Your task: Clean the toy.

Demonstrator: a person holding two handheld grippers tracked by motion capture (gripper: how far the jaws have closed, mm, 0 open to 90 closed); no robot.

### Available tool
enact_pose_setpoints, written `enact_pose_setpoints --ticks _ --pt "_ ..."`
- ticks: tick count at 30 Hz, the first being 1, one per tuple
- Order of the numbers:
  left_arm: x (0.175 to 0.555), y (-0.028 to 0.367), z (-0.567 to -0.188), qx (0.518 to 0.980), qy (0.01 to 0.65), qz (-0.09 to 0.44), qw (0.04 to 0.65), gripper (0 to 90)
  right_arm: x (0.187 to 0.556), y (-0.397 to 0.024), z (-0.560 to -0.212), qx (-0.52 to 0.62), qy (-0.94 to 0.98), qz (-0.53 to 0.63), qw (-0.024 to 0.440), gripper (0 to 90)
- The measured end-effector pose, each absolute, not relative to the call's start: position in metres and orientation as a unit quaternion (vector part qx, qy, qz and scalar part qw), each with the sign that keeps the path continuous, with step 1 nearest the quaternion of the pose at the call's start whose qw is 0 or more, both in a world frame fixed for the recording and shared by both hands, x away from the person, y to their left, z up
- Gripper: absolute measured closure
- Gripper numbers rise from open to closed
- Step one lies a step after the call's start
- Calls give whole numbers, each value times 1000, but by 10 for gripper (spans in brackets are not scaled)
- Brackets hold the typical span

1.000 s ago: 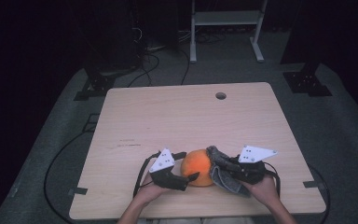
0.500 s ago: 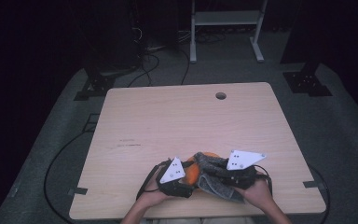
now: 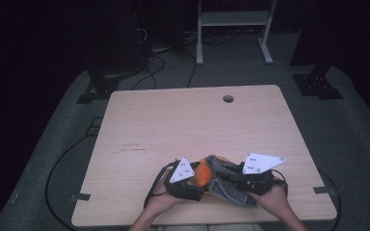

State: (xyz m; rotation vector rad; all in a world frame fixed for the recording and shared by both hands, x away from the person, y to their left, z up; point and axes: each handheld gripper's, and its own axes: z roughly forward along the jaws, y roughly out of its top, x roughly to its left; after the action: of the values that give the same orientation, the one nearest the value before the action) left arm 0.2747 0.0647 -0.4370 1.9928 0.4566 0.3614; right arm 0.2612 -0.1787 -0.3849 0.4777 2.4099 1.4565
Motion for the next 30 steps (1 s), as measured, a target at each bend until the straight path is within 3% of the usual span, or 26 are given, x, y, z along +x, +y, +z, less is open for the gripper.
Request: enact_pose_setpoints --ticks 5,10,16,20,30 --pt "269 63 -439 841 155 169 490 244 262 -159 -388 147 855 478 139 778" --pt "275 73 -442 850 171 138 480 256 278 -186 -402 199 837 493 133 778" --pt "280 76 -428 843 176 96 499 162 276 -190 -409 202 831 501 136 778" --pt "282 81 -429 842 183 99 497 233 275 -186 -411 190 831 505 136 777" --pt "282 84 -434 853 180 87 482 249 280 -210 -421 224 832 490 128 774"
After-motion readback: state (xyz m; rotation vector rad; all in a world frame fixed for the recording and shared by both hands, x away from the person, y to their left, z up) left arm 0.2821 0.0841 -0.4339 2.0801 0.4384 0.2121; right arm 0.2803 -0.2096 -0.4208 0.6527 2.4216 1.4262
